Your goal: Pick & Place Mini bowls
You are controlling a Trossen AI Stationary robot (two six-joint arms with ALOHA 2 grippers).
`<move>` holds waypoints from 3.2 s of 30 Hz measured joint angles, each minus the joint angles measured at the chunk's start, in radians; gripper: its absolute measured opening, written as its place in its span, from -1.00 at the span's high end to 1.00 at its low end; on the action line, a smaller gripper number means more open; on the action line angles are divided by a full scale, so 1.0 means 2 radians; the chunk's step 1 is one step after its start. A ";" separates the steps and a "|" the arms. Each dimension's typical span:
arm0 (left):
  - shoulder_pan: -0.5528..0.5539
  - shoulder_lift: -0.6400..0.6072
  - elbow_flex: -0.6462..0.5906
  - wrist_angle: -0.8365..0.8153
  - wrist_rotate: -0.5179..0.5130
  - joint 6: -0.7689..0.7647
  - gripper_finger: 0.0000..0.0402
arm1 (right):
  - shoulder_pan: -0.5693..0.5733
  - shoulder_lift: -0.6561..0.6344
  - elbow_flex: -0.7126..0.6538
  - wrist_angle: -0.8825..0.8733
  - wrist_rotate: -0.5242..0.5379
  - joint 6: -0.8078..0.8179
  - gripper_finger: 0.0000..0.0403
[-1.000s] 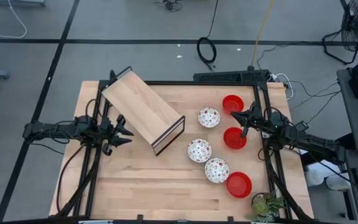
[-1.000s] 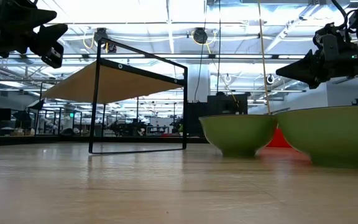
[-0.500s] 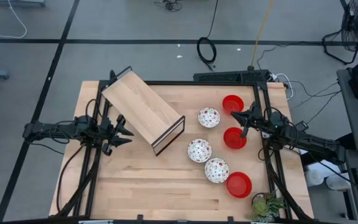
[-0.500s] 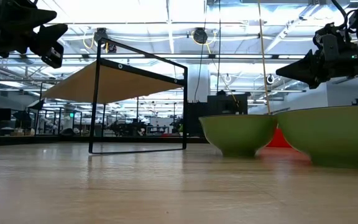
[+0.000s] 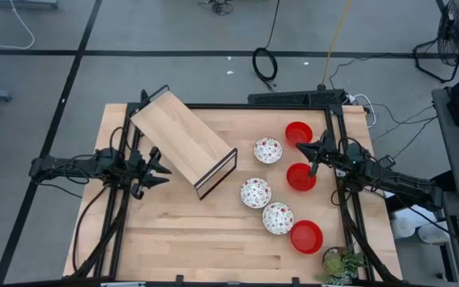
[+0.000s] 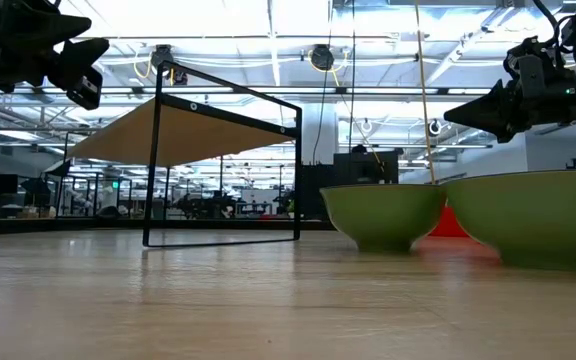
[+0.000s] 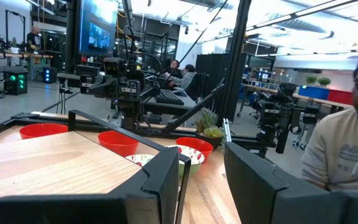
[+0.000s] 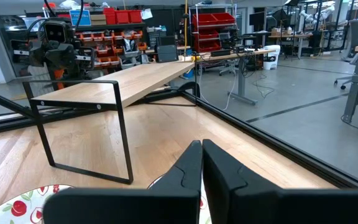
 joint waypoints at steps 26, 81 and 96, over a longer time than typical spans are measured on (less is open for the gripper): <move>0.000 0.000 0.000 0.000 0.000 0.000 0.35 | 0.000 0.000 0.000 0.000 0.000 0.000 1.00; 0.000 0.000 0.000 0.000 0.000 0.000 0.35 | -0.067 0.390 0.417 -0.292 0.123 0.268 -0.10; 0.000 0.000 0.000 0.001 0.000 0.000 0.34 | -0.252 0.617 0.535 -0.545 0.013 0.264 0.02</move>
